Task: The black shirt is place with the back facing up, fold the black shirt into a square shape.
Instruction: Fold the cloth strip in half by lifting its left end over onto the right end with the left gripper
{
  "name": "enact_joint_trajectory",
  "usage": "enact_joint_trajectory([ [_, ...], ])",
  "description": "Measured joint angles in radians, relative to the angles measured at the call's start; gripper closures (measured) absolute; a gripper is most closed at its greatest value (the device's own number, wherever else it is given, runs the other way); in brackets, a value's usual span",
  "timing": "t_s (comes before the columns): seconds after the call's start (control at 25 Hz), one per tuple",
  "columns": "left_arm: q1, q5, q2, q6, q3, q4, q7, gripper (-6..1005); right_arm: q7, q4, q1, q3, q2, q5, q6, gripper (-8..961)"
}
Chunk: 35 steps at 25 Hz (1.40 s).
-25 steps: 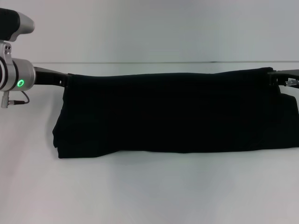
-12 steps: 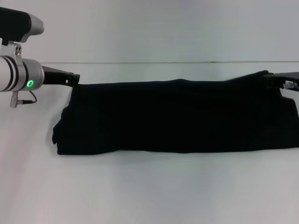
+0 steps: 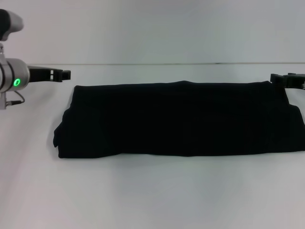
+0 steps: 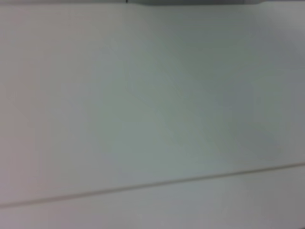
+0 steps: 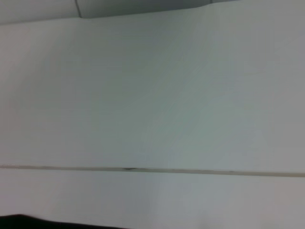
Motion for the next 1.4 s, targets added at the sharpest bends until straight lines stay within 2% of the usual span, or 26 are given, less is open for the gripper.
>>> enact_joint_trajectory([
  [0.04,0.012,0.000,0.001,0.041,0.000,0.024,-0.014,625,0.011,-0.022,-0.012,0.001,-0.001,0.004,-0.040,471],
  [0.12,0.037,-0.003,0.002,0.138,-0.001,0.075,-0.035,384,0.025,-0.066,-0.040,0.002,-0.001,0.023,-0.116,412],
  [0.24,0.069,-0.013,0.003,0.255,-0.005,0.146,-0.051,286,0.030,-0.118,-0.092,0.002,-0.001,0.081,-0.245,325],
  [0.32,0.117,-0.054,0.004,0.420,-0.009,0.233,-0.057,222,0.030,-0.144,-0.135,0.002,-0.006,0.127,-0.334,325],
  [0.36,0.132,-0.070,0.004,0.463,-0.010,0.255,-0.056,189,0.028,-0.151,-0.155,0.002,-0.011,0.144,-0.373,325],
  [0.44,0.174,-0.112,0.009,0.559,-0.011,0.292,-0.051,189,0.024,-0.158,-0.193,0.002,-0.024,0.171,-0.451,326],
  [0.56,0.203,-0.123,0.012,0.618,-0.021,0.299,-0.050,189,0.023,-0.161,-0.241,0.000,-0.045,0.180,-0.563,326],
  [0.8,0.263,-0.124,0.004,0.666,-0.047,0.309,-0.043,190,0.027,-0.164,-0.289,0.004,-0.065,0.181,-0.627,327],
  [1.08,0.283,-0.128,-0.008,0.653,-0.049,0.298,-0.014,190,0.023,-0.158,-0.281,-0.001,-0.066,0.180,-0.619,328],
  [1.4,0.279,-0.123,-0.008,0.631,-0.046,0.277,0.005,190,0.022,-0.156,-0.270,-0.005,-0.058,0.178,-0.599,329],
])
